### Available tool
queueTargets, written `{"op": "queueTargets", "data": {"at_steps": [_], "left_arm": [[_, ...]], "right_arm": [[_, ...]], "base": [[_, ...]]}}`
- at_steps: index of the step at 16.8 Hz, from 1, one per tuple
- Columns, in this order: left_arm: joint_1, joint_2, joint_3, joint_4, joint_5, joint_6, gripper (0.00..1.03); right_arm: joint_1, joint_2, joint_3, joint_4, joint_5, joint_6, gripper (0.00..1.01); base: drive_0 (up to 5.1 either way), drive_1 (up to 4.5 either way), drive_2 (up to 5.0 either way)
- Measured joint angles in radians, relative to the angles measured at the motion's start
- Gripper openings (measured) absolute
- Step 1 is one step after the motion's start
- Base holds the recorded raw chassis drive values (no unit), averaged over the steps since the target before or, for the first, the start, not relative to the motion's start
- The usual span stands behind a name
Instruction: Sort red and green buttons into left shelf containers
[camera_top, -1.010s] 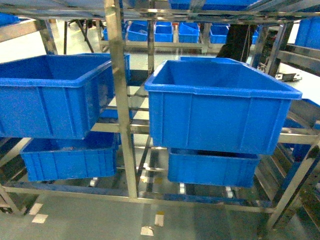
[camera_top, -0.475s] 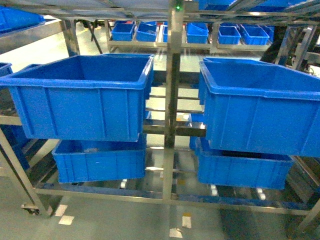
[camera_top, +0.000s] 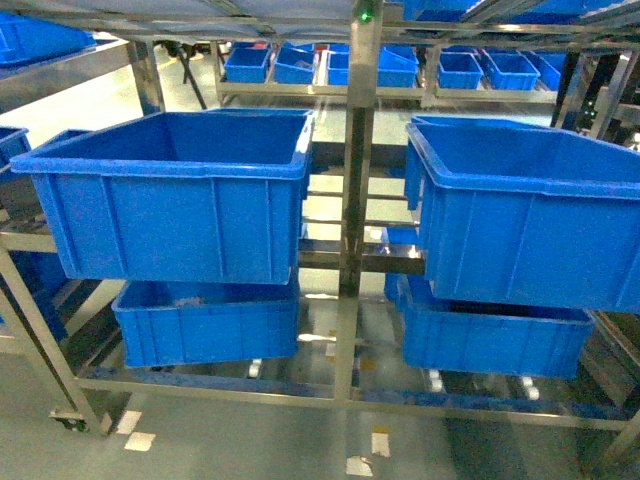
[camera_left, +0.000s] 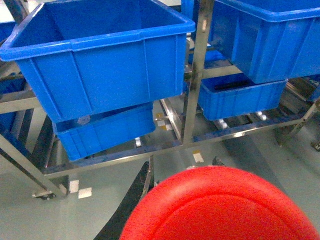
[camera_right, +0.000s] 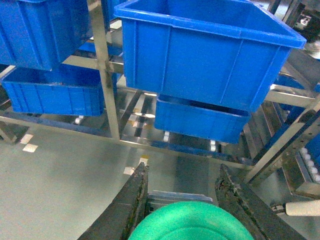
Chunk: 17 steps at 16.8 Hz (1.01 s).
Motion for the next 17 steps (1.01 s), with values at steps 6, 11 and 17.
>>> {"op": "queueTargets", "data": {"at_steps": [6, 11, 17], "left_arm": [[0.0, -0.002, 0.0, 0.002, 0.0, 0.0, 0.26], [0.0, 0.002, 0.0, 0.004, 0.004, 0.0, 0.26], [0.002, 0.003, -0.002, -0.002, 0.0, 0.0, 0.26]], "right_arm": [[0.0, 0.0, 0.0, -0.002, 0.0, 0.0, 0.35], [0.0, 0.0, 0.0, -0.003, 0.005, 0.0, 0.35], [0.0, 0.004, 0.0, -0.004, 0.001, 0.0, 0.35]], "base": [[0.0, 4.3, -4.4], [-2.0, 4.59, -2.7], [0.5, 0.27, -0.8]]}}
